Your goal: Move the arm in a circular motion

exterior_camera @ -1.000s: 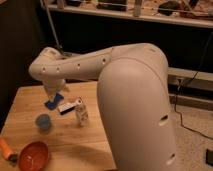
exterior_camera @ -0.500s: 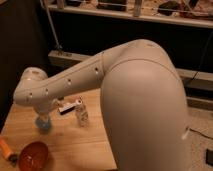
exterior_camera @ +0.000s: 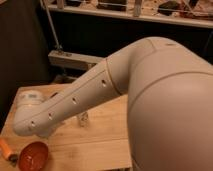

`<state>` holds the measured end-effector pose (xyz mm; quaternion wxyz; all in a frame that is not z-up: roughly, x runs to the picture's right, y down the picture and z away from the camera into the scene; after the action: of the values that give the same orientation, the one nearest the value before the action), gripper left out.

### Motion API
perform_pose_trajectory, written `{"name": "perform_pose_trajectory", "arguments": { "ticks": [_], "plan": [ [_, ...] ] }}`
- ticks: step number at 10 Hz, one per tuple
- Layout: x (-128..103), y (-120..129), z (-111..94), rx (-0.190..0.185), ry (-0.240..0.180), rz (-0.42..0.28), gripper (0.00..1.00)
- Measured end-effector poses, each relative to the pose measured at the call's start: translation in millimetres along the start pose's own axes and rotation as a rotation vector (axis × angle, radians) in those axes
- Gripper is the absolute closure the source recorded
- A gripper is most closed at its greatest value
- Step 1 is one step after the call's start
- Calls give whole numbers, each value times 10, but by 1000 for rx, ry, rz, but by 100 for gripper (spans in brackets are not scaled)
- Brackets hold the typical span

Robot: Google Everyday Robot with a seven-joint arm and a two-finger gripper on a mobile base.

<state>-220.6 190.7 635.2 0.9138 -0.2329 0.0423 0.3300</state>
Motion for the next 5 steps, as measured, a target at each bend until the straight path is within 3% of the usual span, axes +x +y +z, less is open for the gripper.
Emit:
{"name": "perform_pose_trajectory", "arguments": {
  "ticks": [4,5],
  "plan": [
    [821,-432,62,0,43,218,35],
    [1039,-645,67,12,45,290,35]
  ]
}}
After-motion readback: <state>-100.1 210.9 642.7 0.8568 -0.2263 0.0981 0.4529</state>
